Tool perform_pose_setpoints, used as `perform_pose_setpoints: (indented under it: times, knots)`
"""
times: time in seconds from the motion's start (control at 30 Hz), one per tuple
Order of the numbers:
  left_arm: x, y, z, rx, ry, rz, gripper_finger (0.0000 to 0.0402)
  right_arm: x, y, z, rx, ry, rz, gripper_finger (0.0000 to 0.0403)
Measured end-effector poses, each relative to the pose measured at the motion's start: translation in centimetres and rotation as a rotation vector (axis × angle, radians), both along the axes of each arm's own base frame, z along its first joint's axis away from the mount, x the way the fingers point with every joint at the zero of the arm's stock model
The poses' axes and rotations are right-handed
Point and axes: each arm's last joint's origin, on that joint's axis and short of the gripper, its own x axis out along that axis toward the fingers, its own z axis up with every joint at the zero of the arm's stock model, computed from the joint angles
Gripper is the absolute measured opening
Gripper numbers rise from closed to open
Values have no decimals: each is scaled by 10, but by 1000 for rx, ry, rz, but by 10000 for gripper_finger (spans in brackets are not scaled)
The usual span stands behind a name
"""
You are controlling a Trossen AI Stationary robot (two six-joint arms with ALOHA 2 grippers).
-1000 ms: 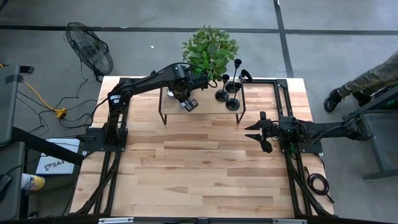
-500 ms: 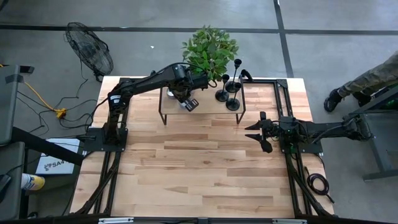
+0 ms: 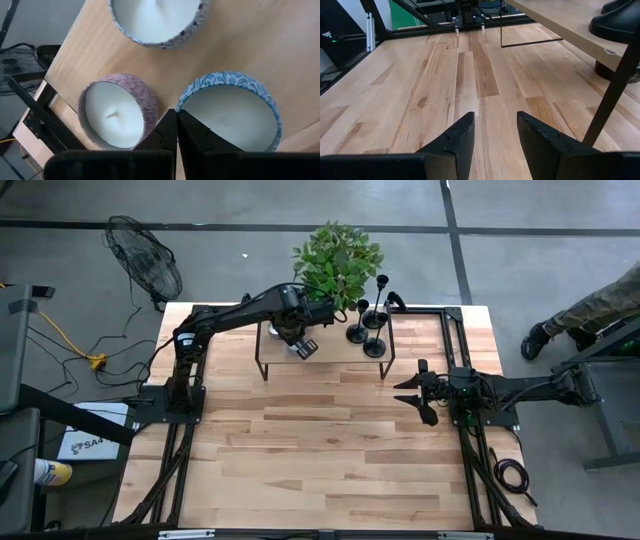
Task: Pick & Place candle stick holders
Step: Put the blue scented candle on the shelf, then return to Home Position
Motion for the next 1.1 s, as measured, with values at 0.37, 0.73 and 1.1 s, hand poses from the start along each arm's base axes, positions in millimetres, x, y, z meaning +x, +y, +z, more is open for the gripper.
perform_pose_setpoints:
  times: [0.37,0.73,1.1]
  knots:
    - [0,0,0,5,10,-27,2,0,0,0,-1,0,1,142]
    - [1,0,0,9,13,-48,31,0,0,0,0,1,0,142]
    - [4,-8,29,85,-64,-101,80,0,0,0,-1,0,0,142]
